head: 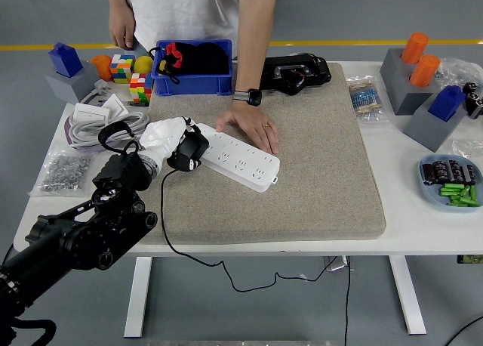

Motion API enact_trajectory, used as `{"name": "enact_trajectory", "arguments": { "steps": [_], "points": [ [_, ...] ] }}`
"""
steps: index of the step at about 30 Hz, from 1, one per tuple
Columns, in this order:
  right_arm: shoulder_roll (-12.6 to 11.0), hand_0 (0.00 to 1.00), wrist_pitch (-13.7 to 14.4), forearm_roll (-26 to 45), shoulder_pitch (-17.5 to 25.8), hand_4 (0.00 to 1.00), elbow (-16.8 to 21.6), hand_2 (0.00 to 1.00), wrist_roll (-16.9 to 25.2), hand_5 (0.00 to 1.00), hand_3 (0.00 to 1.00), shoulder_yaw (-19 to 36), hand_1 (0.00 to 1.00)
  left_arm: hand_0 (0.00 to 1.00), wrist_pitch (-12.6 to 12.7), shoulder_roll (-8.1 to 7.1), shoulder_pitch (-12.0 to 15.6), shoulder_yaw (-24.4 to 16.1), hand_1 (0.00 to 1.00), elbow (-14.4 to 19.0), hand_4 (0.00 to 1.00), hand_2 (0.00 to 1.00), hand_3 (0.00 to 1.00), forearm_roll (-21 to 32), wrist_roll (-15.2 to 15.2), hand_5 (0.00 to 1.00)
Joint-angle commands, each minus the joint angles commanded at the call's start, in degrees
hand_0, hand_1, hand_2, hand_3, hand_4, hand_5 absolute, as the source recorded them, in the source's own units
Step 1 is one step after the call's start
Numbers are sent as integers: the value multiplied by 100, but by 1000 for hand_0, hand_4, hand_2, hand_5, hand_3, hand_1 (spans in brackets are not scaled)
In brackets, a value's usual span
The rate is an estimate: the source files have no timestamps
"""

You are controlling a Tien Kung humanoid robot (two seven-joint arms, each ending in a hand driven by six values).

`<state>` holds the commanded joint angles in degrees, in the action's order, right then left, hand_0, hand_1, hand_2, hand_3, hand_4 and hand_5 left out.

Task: Press the white button,pick up the black plug,place it near the board,insert it into the board

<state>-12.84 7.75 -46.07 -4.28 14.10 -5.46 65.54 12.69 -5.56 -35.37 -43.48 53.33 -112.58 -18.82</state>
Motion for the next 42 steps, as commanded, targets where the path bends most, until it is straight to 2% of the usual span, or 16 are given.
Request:
{"name": "enact_trajectory", "arguments": {
  "steps": [12,32,42],
  "points": [
    [4,595,1,-6,4,651,2,510,3,330,529,28,497,109,-137,46,-53,82,231,40,627,348,582,-3,-207,2],
    [4,595,3,3,0,651,1,510,3,330,527,26,497,106,-205,116,-164,229,228,31,627,348,583,31,-301,2],
    [3,595,6,-1,-2,651,-2,510,3,330,528,57,497,105,-246,41,-212,131,226,129,626,349,583,38,-349,2]
  ]
}}
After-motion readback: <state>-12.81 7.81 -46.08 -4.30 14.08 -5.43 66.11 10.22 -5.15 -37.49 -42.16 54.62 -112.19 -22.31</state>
